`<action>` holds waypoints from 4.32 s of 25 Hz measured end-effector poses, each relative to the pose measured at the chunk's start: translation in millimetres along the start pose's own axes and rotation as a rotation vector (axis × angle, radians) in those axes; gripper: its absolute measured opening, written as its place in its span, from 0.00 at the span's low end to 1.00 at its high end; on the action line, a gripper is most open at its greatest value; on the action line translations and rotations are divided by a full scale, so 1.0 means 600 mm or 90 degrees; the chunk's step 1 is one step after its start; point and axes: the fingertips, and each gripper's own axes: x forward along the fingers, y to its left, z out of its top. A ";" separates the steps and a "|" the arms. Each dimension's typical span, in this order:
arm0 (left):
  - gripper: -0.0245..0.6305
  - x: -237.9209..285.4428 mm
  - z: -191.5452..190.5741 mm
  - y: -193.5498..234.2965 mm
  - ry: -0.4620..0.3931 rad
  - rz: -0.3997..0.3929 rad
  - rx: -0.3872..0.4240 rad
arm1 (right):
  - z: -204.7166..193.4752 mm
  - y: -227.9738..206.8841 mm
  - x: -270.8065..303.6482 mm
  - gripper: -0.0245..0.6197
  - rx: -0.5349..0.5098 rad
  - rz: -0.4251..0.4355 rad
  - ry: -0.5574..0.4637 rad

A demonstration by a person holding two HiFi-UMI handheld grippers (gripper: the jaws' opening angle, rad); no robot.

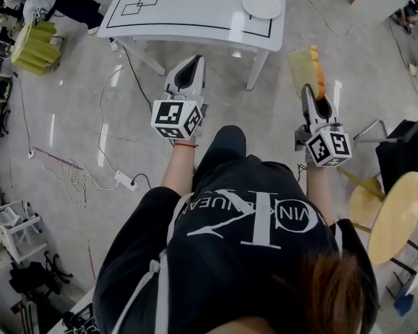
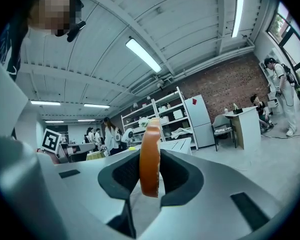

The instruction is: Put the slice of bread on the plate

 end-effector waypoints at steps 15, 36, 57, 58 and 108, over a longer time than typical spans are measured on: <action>0.05 0.144 -0.014 0.052 0.022 -0.018 -0.002 | -0.012 -0.057 0.135 0.19 0.006 0.006 0.033; 0.05 0.416 -0.055 0.117 0.085 -0.088 -0.012 | -0.008 -0.142 0.372 0.19 0.035 0.018 0.097; 0.05 0.501 -0.145 0.140 0.181 -0.130 0.018 | -0.066 -0.146 0.529 0.19 0.131 0.082 0.165; 0.05 0.504 -0.145 0.143 0.182 -0.123 0.019 | -0.066 -0.148 0.536 0.19 0.136 0.089 0.168; 0.05 0.607 -0.103 0.162 0.159 -0.018 0.006 | -0.136 -0.176 0.600 0.47 0.036 0.239 0.455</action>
